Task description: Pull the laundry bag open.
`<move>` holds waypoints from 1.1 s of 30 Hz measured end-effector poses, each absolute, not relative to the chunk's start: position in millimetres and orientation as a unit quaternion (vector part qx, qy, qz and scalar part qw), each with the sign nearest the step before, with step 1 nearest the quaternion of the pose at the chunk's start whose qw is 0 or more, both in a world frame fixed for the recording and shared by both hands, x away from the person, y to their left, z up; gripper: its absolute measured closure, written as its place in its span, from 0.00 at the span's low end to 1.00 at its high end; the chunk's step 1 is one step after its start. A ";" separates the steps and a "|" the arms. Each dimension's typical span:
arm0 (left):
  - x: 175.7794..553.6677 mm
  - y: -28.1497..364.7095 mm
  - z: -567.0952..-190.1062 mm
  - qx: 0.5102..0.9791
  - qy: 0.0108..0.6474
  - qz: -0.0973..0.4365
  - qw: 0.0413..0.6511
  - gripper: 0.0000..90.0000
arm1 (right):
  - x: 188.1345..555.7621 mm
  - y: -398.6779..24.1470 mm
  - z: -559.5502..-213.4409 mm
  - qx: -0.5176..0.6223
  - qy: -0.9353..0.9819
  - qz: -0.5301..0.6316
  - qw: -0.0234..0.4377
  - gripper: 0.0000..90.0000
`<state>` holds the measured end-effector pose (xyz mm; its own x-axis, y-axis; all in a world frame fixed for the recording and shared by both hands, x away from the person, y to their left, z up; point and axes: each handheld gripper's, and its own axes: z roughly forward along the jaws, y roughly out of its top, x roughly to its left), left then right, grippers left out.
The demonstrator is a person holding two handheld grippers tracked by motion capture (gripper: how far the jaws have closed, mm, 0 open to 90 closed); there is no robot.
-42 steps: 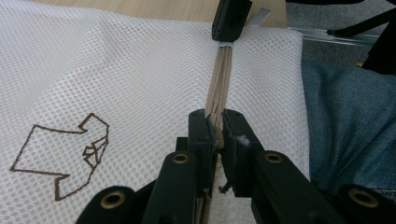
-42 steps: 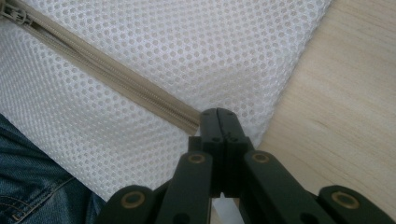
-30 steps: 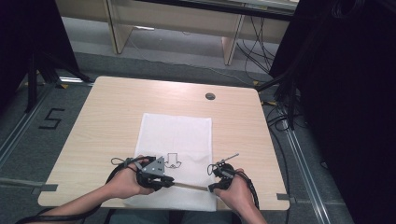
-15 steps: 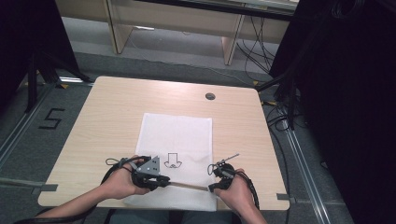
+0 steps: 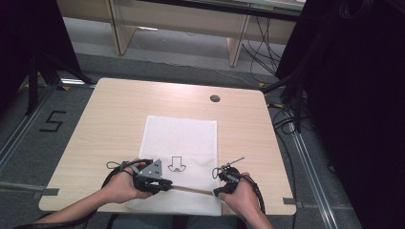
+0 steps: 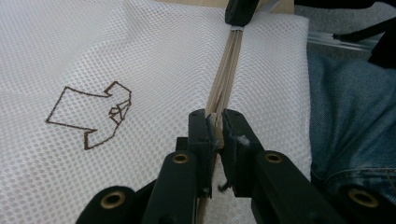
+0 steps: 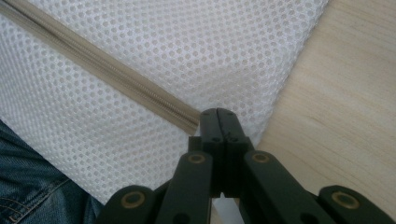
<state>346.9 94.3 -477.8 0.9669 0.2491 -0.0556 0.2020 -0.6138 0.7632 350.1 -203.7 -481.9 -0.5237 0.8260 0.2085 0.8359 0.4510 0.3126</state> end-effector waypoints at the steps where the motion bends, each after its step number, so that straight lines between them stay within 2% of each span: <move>1: 346.8 94.9 -476.7 0.901 0.125 0.034 0.415 0.91 | 349.9 -203.4 -481.7 -0.489 -0.851 -0.190 0.013 1.00; 8: 347.6 106.8 -477.7 0.898 0.136 0.036 0.417 0.91 | 350.0 -203.9 -481.8 -0.487 -0.852 -0.191 0.013 1.00; 33: 346.1 112.1 -478.1 0.897 0.142 0.031 0.418 0.91 | 350.2 -203.8 -481.9 -0.488 -0.851 -0.192 0.014 1.00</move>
<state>346.1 112.1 -478.1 0.9579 0.2801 -0.0632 0.2286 -0.6105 0.7583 350.2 -203.8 -481.9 -0.5230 0.8260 0.2101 0.8364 0.4499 0.3131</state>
